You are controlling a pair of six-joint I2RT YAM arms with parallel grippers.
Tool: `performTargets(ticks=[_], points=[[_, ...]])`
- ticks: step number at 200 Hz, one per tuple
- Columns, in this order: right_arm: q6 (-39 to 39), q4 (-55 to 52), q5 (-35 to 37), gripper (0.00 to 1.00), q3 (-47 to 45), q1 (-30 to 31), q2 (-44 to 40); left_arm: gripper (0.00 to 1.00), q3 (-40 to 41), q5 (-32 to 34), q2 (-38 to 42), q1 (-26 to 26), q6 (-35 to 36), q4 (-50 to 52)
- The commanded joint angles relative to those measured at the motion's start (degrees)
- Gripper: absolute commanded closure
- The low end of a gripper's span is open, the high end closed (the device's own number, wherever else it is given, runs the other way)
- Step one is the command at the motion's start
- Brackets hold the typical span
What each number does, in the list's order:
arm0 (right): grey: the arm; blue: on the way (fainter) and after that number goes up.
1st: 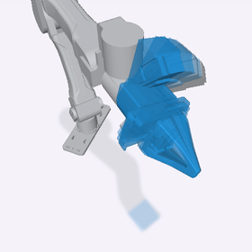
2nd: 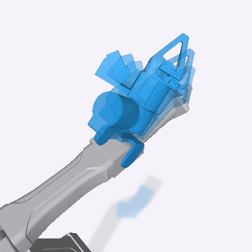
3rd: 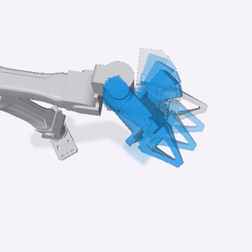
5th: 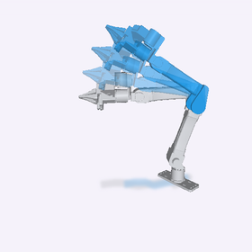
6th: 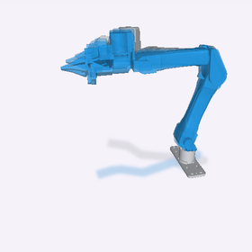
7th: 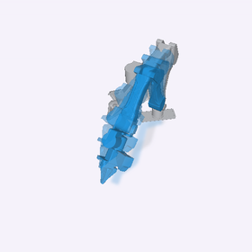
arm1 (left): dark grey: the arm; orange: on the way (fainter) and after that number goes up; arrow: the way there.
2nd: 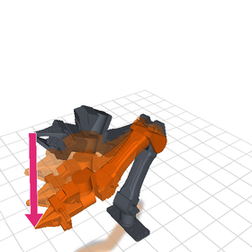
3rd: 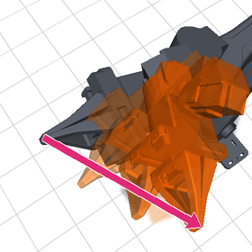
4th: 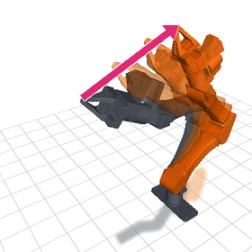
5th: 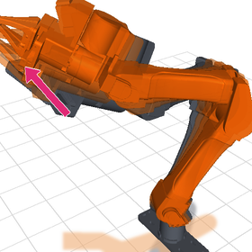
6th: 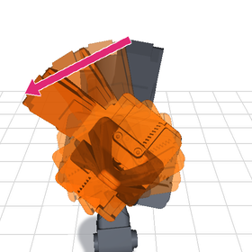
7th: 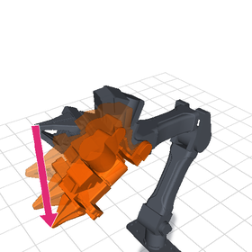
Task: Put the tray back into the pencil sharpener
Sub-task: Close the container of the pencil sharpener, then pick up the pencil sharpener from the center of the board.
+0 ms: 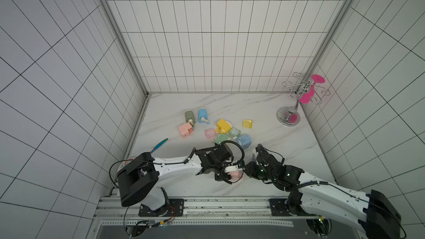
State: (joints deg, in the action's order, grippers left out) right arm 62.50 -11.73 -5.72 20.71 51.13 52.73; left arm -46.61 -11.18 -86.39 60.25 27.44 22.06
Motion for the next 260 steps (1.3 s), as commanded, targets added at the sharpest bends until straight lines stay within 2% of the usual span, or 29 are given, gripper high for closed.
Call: performTargets(ticks=[1, 38, 94, 114, 136, 169, 190, 212, 260], points=[[-0.4, -0.7, 1.5, 0.83, -1.3, -0.5, 2.8, 0.52, 0.6, 2.4, -3.3, 0.4, 0.1, 1.6], [-0.5, 11.1, -5.1, 0.94, -1.9, -0.1, 11.4, 0.54, 0.5, 2.6, -3.5, 0.5, -0.4, 1.5], [4.6, 31.2, -12.3, 0.95, -5.0, 1.8, 19.8, 0.58, 0.2, 2.5, -3.9, 0.5, -0.6, 1.6], [5.8, 34.2, -13.0, 0.95, -6.0, 1.8, 20.8, 0.58, -0.1, 2.6, -4.1, 0.5, -0.7, 1.7], [5.0, 28.2, -10.3, 0.94, -6.2, 1.3, 17.2, 0.63, 0.0, 2.7, -4.0, 0.4, -0.7, 1.9], [0.2, 3.8, -1.1, 0.90, -4.0, -1.5, 1.4, 0.79, 0.2, 2.7, -2.7, 0.2, -1.0, 2.1], [-3.6, -7.1, 2.2, 0.90, -1.9, -4.1, -6.8, 0.88, 0.2, 1.8, -1.5, -0.3, -2.0, 1.7], [-5.1, -11.1, 2.5, 0.90, -1.1, -5.8, -9.7, 1.00, 0.2, 1.3, -1.0, -0.8, -2.8, 1.4], [-5.7, -12.8, 3.2, 0.90, -0.5, -6.1, -10.7, 1.00, -1.3, 4.7, 1.3, -0.9, -7.7, 2.6]])
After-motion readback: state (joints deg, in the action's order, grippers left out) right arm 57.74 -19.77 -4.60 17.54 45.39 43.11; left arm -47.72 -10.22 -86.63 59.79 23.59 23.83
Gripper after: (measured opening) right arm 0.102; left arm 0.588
